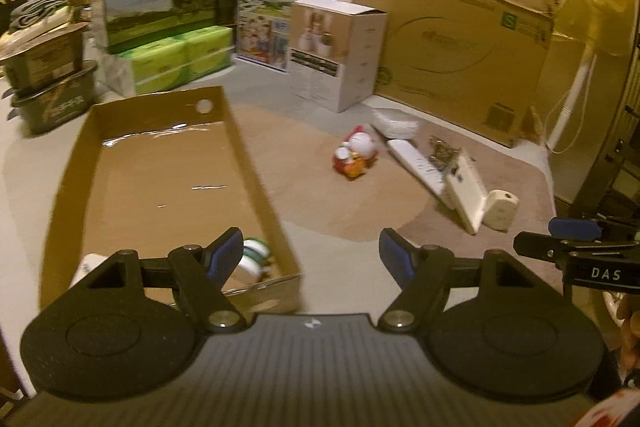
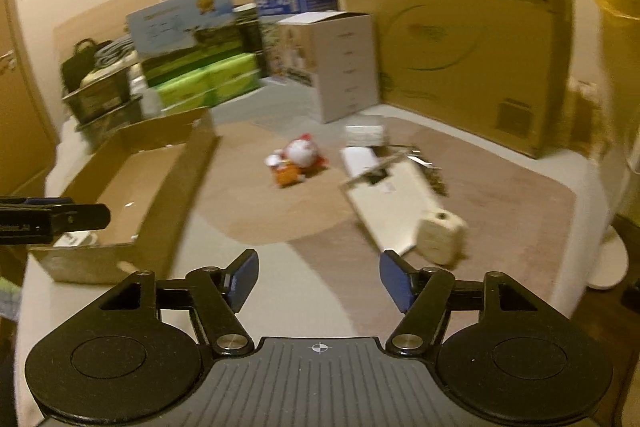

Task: Organize rigid objects
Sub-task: 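Move both tools back and grasp the cream square plug with the right tool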

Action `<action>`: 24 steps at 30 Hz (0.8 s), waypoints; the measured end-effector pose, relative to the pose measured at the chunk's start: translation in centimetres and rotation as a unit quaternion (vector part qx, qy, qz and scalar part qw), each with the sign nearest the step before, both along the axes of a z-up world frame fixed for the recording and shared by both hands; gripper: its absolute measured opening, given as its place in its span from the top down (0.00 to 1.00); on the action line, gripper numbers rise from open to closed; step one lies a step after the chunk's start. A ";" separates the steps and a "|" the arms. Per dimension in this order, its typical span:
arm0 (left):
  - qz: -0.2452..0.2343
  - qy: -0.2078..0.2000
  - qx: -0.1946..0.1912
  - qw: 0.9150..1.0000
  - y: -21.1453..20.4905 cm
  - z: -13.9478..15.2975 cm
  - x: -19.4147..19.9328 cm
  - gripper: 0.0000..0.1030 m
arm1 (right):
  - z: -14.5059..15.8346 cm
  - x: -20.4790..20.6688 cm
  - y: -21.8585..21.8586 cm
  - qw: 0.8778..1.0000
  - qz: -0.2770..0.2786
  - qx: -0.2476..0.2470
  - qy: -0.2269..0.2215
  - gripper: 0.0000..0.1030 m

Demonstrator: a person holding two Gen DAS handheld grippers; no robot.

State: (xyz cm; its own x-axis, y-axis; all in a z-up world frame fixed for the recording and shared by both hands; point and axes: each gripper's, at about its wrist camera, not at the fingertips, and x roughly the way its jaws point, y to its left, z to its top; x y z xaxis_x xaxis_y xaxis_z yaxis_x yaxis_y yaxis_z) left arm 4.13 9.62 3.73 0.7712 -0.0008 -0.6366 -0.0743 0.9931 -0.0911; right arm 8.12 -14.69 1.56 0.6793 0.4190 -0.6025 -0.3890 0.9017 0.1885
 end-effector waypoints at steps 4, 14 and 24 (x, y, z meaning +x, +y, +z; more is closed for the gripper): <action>-0.016 0.002 0.002 1.000 -1.6 -0.3 1.3 0.30 | -0.3 0.6 -1.5 1.000 -0.020 -0.005 0.002 0.31; -0.053 0.012 0.010 0.999 -4.9 -1.3 4.3 0.29 | -1.7 2.9 -4.2 0.997 -0.071 -0.015 0.032 0.31; -0.086 0.018 0.019 0.996 -7.1 -2.6 8.5 0.29 | -3.3 6.0 -4.6 0.993 -0.100 0.017 0.065 0.31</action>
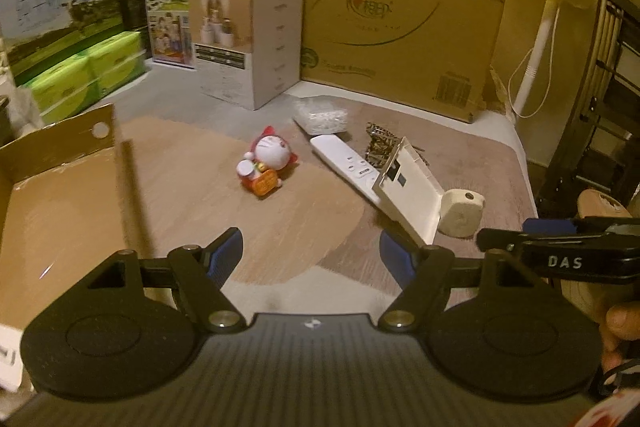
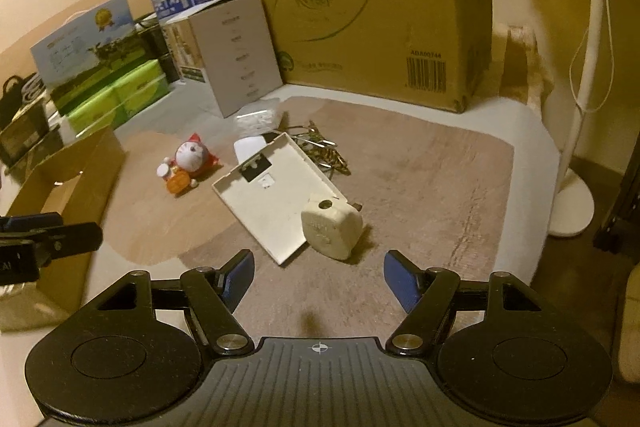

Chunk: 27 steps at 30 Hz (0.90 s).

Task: Organize rigid objects
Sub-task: 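Move both tools back and grasp the cream square plug with the right tool, then grasp the white panel cover with the left tool while the right tool holds the cream plug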

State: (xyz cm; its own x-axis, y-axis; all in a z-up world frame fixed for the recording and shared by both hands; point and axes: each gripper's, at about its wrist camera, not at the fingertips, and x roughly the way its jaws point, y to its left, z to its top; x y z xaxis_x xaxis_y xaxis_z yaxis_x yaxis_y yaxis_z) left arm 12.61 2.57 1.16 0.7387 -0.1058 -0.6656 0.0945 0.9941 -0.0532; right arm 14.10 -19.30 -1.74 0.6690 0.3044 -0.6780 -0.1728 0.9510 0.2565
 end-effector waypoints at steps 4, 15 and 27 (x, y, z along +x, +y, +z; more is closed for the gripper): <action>-0.010 0.002 0.003 1.000 -0.6 -0.7 1.9 0.29 | -1.0 1.6 0.0 0.999 -0.020 0.022 0.016 0.31; -0.024 0.012 -0.011 1.000 -1.0 -2.5 5.9 0.29 | -3.3 4.9 0.6 0.998 -0.061 0.028 0.020 0.40; -0.081 0.018 -0.016 0.996 -3.5 -3.9 7.9 0.30 | -3.6 5.1 -0.3 0.998 -0.055 0.004 0.008 0.55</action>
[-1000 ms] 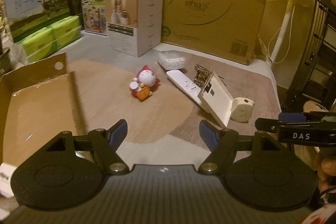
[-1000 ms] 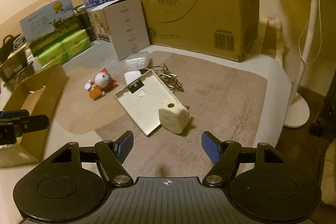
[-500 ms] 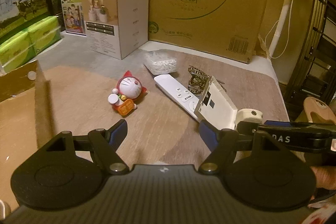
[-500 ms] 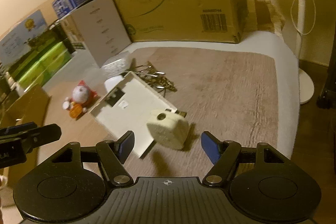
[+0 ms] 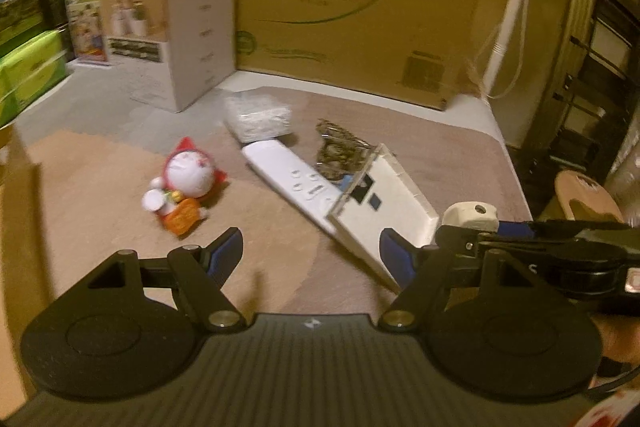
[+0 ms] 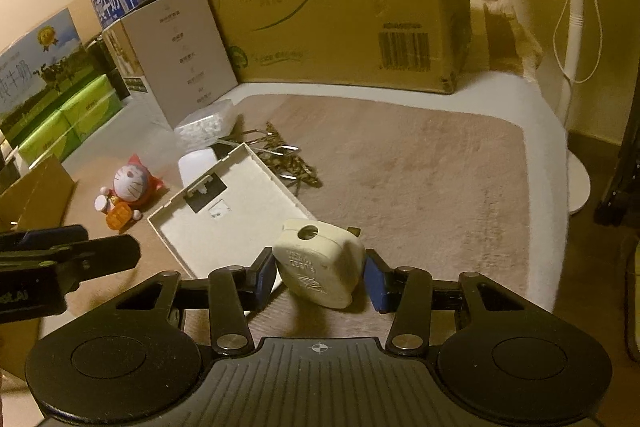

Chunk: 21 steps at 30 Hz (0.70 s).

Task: Organize rigid objects
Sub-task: 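Grasp the white panel cover with the left tool while the right tool holds the cream plug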

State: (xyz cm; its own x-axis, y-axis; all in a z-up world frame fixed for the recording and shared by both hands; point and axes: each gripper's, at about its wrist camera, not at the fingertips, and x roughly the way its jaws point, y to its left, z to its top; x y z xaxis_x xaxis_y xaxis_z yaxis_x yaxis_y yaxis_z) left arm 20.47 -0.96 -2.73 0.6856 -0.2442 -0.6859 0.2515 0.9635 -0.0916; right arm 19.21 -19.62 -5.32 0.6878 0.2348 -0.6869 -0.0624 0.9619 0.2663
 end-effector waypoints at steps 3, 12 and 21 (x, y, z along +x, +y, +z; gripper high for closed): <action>-0.011 0.004 0.005 1.000 -0.9 -0.7 1.1 0.34 | 0.1 -0.2 -0.8 1.000 -0.003 -0.005 -0.002 0.55; -0.013 0.026 -0.018 0.999 -1.6 -1.6 2.8 0.80 | -0.1 -0.5 -2.1 1.000 -0.007 -0.006 0.000 0.55; 0.004 0.043 -0.040 0.998 0.7 0.2 -0.8 0.90 | 0.5 -2.0 -1.4 1.000 0.010 -0.008 0.004 0.55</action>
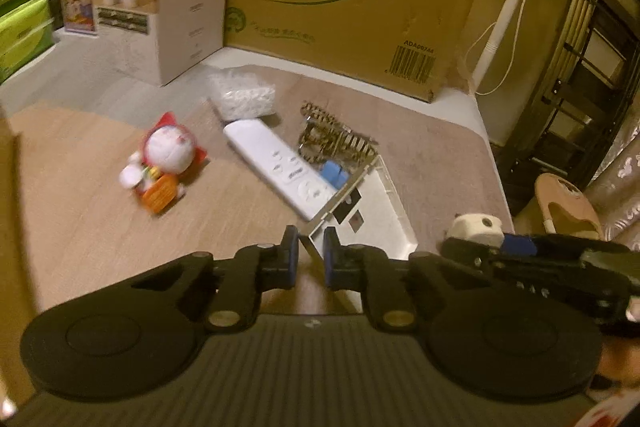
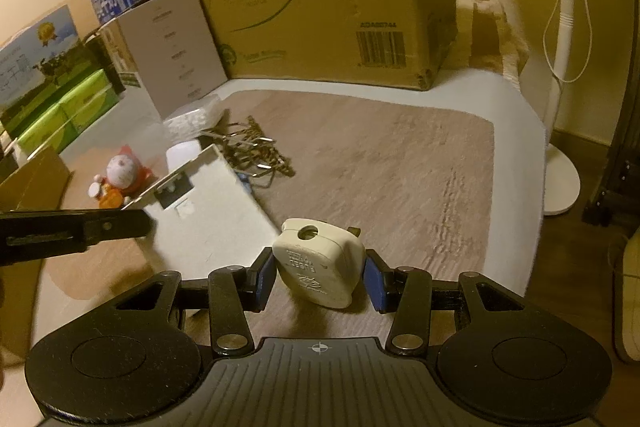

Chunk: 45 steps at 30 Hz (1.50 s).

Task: Organize rigid objects
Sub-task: 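Grasp the white panel cover with the left tool while the right tool holds the cream plug, then carry the panel cover and cream plug to the cardboard tray with both tools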

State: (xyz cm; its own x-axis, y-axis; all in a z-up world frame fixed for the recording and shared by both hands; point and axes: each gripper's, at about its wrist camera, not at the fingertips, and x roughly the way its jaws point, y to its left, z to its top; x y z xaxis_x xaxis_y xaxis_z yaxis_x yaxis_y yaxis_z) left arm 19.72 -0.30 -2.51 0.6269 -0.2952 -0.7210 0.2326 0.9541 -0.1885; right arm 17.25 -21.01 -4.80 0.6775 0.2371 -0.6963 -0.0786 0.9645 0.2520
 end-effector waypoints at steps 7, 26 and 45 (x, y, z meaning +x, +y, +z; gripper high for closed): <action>0.002 0.020 0.031 0.999 3.4 0.8 -4.9 0.89 | 0.7 -2.0 1.4 1.000 0.023 0.002 0.000 0.55; -0.135 -0.022 0.126 0.982 0.9 -2.4 -5.9 0.15 | 0.6 -3.2 3.0 0.998 0.057 -0.010 -0.002 0.55; -0.127 -0.002 0.110 0.986 0.7 -4.7 -4.6 0.15 | -0.3 -2.8 3.7 0.997 0.072 -0.026 -0.007 0.55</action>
State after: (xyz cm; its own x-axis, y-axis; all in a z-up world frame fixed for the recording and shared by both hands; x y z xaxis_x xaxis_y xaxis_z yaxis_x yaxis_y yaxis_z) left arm 15.15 0.39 -7.17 0.5560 -0.2794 -0.7828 0.4687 0.8832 0.0177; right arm 14.48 -17.32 -5.10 0.6484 0.2967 -0.7011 -0.2208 0.9546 0.1999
